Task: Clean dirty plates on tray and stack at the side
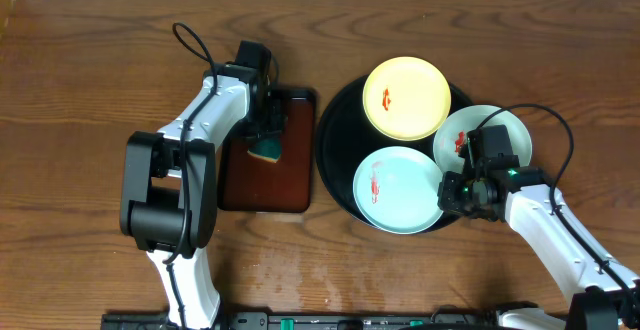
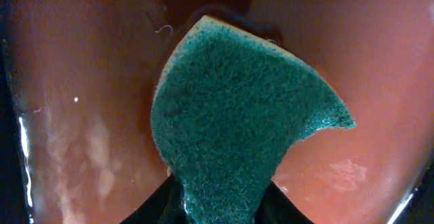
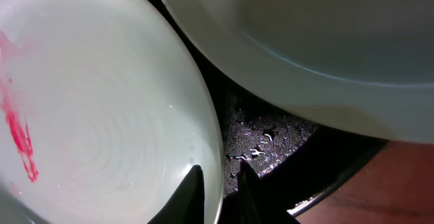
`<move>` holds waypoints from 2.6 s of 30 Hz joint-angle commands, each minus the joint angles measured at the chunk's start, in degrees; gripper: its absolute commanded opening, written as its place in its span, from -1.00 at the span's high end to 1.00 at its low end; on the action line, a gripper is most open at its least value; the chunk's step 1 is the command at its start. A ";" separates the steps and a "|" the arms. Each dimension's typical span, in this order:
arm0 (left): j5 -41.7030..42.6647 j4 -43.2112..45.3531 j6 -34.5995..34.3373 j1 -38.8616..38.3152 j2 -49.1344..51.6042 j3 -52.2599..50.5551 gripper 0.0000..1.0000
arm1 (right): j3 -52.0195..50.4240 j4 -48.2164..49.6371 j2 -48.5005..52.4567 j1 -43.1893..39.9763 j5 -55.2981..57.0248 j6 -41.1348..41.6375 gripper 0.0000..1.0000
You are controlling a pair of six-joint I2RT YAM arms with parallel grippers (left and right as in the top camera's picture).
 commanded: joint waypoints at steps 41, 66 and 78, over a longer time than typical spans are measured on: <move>-2.23 7.02 0.00 -1.03 -5.01 -8.11 0.02 | -0.35 0.26 0.07 0.61 0.35 0.20 0.50; -2.23 8.66 0.00 -1.03 -5.01 -9.55 0.03 | -0.39 0.15 0.07 0.61 1.46 -0.85 0.41; -2.23 8.90 0.00 -1.03 -5.01 -9.68 0.02 | -2.80 2.99 0.07 0.61 1.38 -0.13 0.79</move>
